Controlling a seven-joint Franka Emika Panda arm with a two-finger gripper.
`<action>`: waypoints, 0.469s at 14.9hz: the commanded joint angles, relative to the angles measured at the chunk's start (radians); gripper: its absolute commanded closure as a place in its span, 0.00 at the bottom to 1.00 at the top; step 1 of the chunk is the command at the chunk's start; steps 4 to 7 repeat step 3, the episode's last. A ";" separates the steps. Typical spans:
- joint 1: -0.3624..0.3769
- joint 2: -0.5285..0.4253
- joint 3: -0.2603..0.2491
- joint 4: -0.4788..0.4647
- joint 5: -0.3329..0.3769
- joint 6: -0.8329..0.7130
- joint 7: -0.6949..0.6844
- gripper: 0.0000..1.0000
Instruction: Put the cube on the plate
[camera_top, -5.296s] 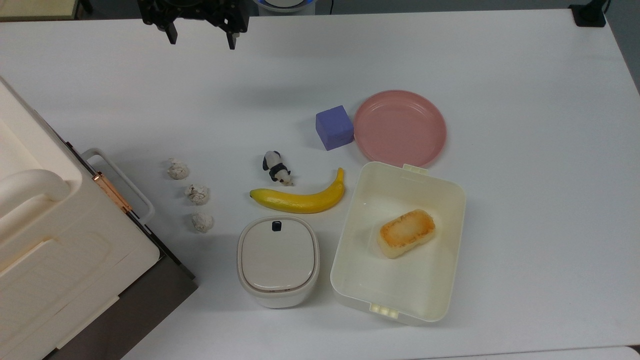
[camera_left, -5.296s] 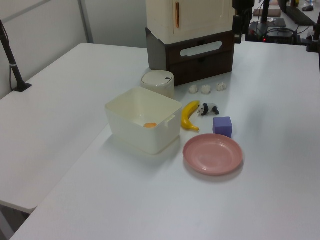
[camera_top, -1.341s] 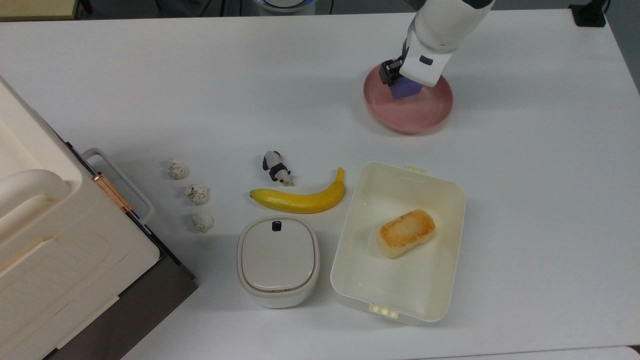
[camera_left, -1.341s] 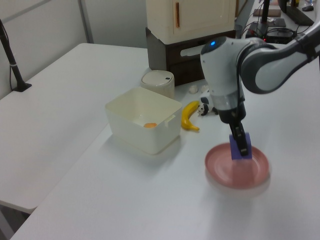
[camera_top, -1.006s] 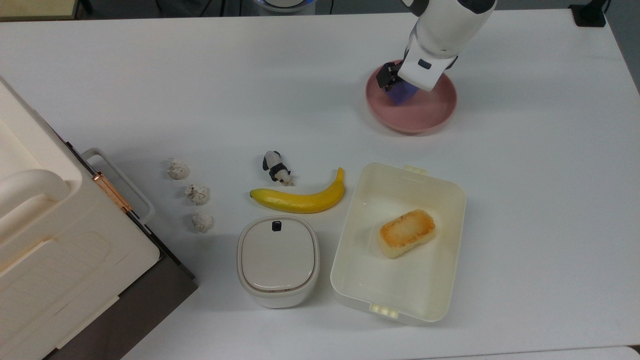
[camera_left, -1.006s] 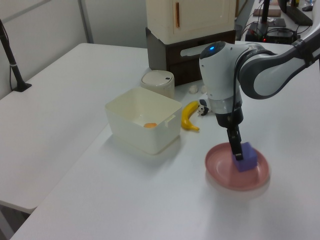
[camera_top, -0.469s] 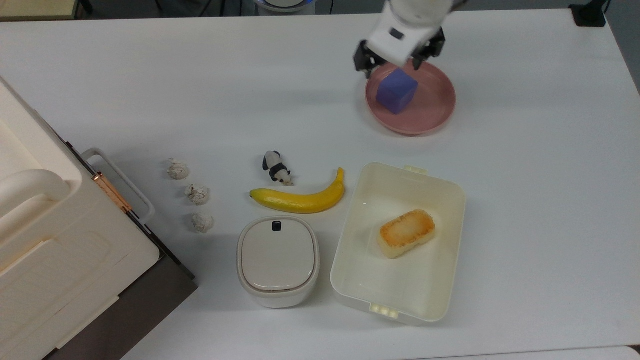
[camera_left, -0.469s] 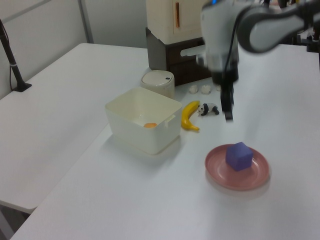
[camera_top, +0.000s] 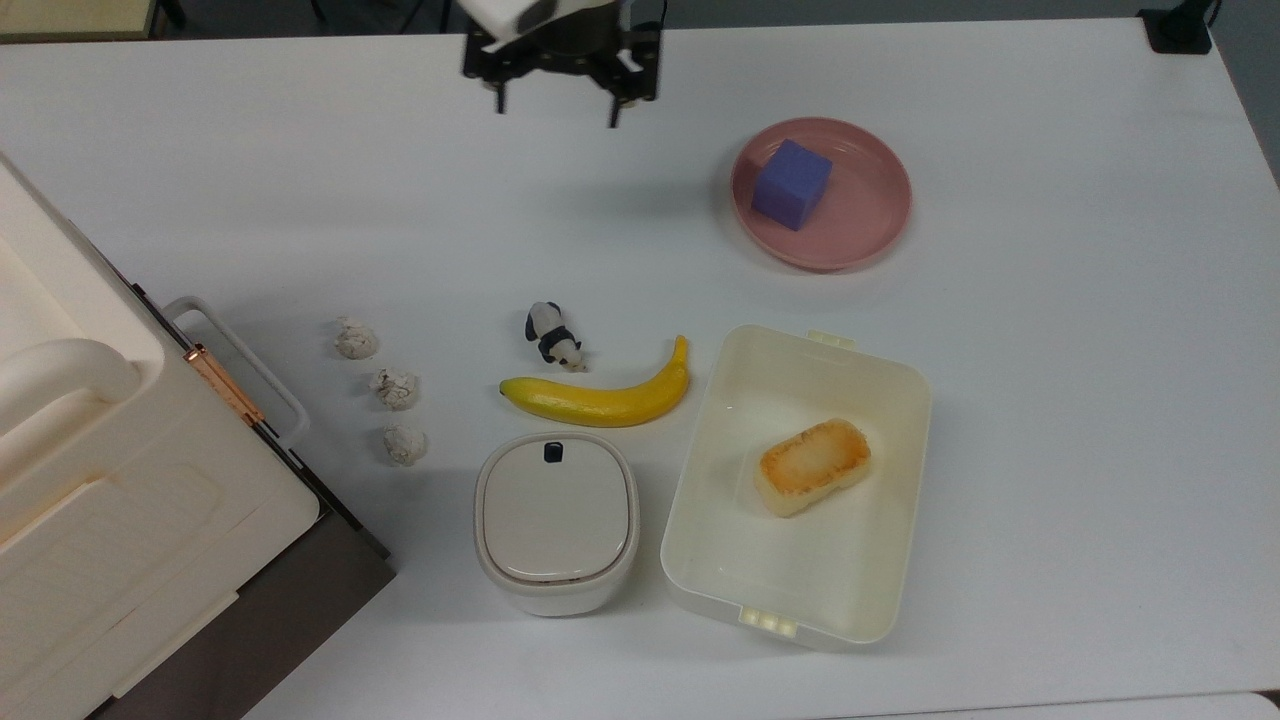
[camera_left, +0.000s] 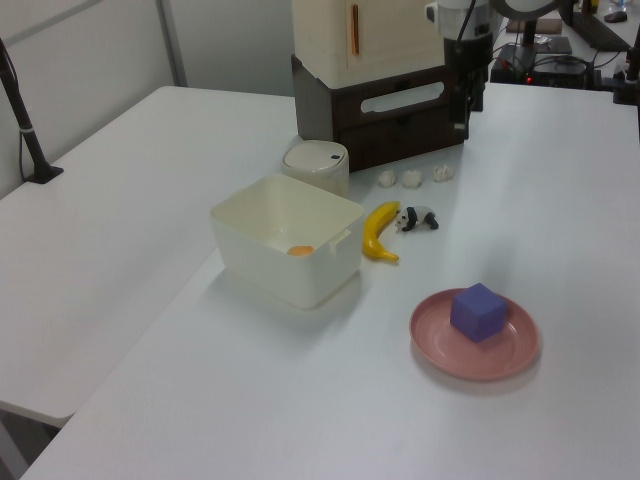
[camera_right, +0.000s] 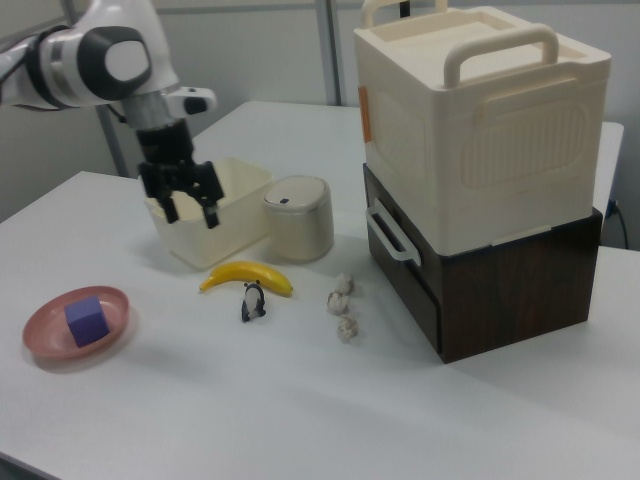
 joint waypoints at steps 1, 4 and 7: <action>-0.059 0.003 -0.018 0.022 -0.017 0.000 0.006 0.00; -0.058 0.004 -0.043 0.022 -0.011 0.004 0.003 0.00; -0.058 0.004 -0.043 0.022 -0.011 0.004 0.003 0.00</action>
